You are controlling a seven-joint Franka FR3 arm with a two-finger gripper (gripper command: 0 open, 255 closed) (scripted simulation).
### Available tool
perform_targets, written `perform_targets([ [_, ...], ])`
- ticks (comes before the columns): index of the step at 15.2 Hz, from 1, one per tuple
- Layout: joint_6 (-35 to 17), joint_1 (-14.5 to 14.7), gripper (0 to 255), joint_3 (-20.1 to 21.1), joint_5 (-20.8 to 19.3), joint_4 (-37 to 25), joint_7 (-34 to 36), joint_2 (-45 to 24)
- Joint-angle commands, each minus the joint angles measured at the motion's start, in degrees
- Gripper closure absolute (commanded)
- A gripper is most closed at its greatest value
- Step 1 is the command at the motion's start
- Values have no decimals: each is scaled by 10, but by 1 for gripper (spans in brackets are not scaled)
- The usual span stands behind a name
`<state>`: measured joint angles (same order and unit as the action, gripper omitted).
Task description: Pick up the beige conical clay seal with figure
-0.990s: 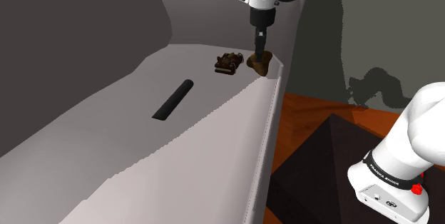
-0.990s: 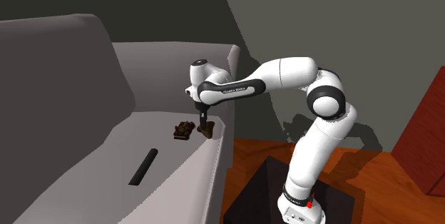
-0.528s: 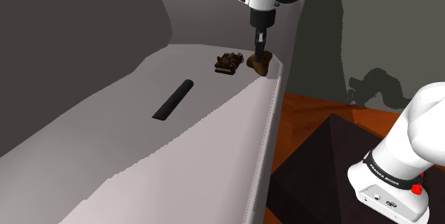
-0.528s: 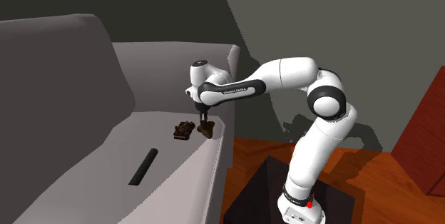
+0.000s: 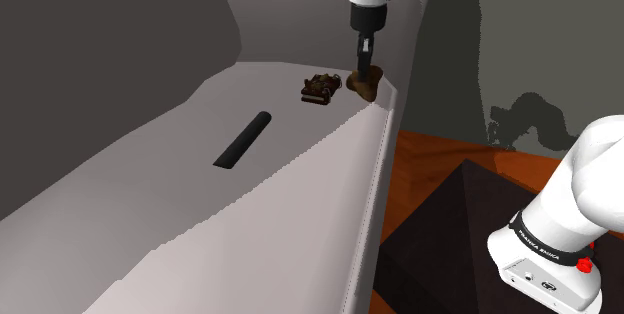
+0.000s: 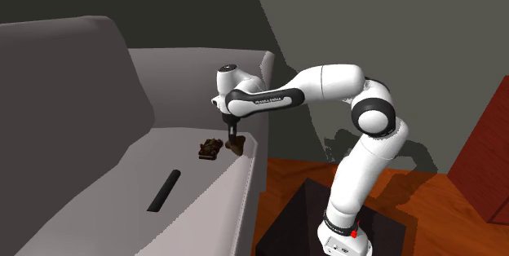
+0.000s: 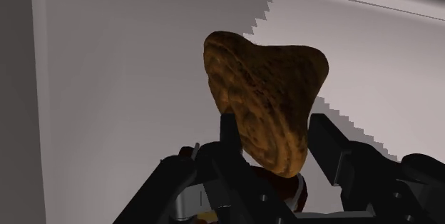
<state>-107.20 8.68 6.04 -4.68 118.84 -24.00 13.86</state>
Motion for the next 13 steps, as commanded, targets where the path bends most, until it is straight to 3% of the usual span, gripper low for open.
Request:
perform_targets([
  [1,15,0,255,-1,0,-12,-3,2],
  [13,93,-1,255,-1,1,-95,-9,-2],
])
